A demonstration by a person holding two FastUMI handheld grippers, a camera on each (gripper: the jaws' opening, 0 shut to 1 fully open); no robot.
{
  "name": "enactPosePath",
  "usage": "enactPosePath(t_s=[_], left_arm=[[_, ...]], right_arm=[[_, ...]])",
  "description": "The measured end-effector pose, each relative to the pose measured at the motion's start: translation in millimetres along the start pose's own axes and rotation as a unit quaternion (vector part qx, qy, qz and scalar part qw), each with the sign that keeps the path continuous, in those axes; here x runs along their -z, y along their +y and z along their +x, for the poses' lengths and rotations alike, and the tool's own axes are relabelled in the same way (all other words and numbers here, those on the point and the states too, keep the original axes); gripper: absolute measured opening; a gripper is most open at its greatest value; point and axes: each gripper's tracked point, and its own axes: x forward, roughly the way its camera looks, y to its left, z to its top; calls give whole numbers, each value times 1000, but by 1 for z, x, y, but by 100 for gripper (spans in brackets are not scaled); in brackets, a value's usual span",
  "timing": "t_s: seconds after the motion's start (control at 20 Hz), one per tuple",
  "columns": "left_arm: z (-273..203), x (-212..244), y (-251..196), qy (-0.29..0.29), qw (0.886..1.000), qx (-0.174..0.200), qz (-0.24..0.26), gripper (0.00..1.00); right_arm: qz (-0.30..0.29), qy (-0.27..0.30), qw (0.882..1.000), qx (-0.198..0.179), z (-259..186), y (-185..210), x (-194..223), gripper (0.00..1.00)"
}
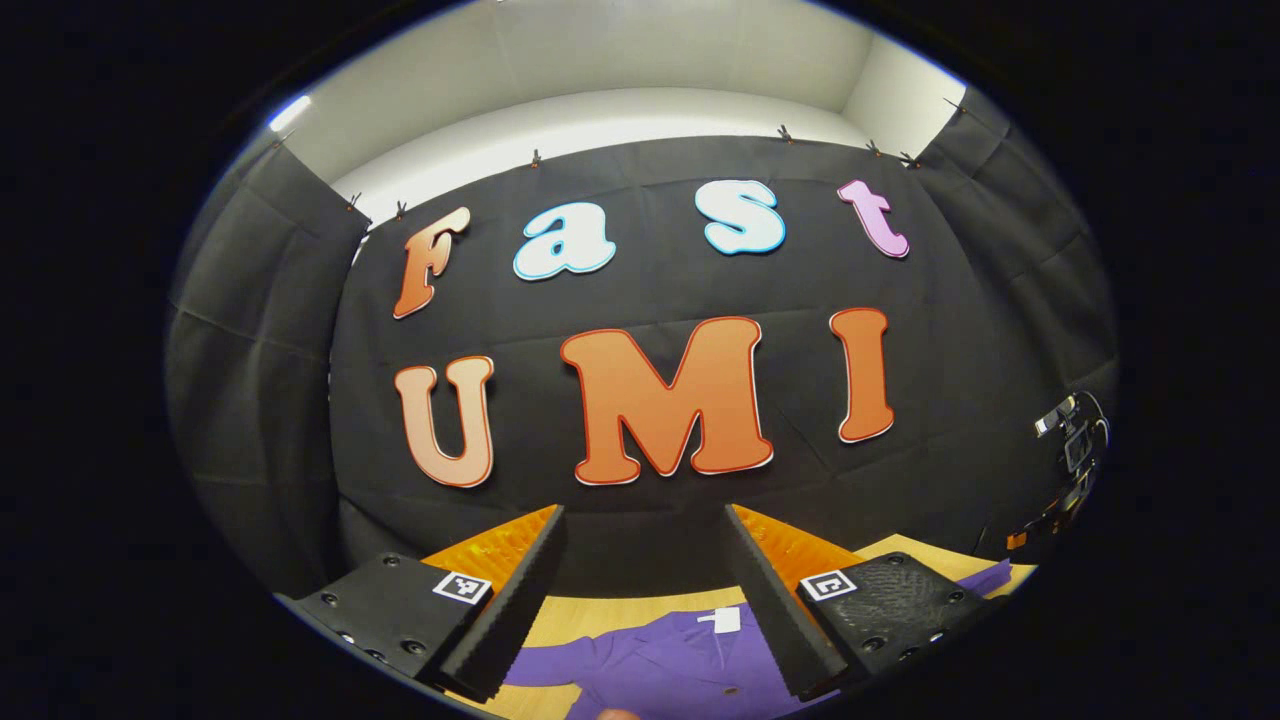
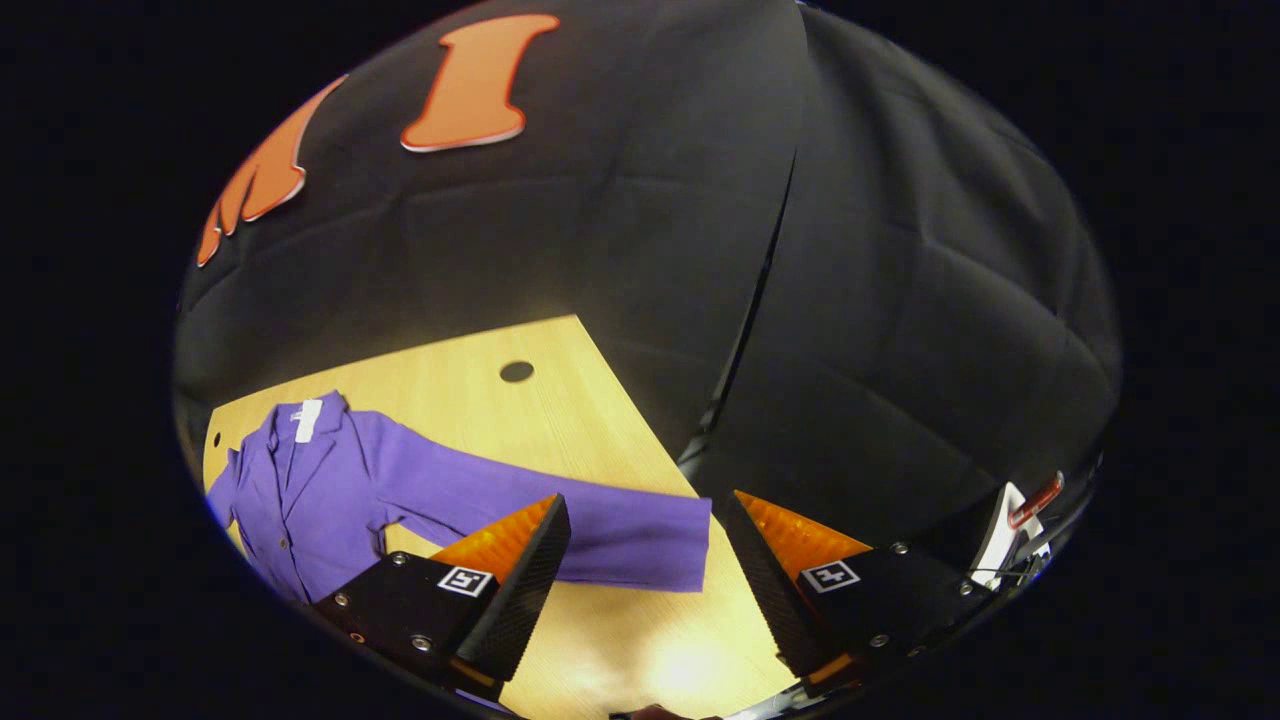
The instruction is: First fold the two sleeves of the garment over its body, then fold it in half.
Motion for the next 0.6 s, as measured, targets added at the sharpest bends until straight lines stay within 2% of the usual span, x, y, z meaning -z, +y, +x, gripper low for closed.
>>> enactPosePath(t_s=[0.05,0.15,0.2,0.25,0.35,0.55,0.6], left_arm=[[-1,2,3,2,1000,-7,2,96],[-5,4,7,9,1000,-20,7,100],[-5,5,8,13,1000,-26,9,96],[-7,6,10,15,999,-31,11,100],[-11,8,11,23,999,-40,14,100],[-17,16,5,43,998,-51,21,100],[-19,19,3,48,997,-54,24,97]], right_arm=[[11,27,1000,-5,9,0,7,96],[26,76,997,-13,28,-4,20,96],[27,95,995,-13,35,-6,25,96],[26,115,993,-17,43,-7,29,97],[26,141,990,-16,59,-16,36,97],[48,214,975,-39,80,-18,53,96],[56,229,971,-41,84,-20,57,95]])
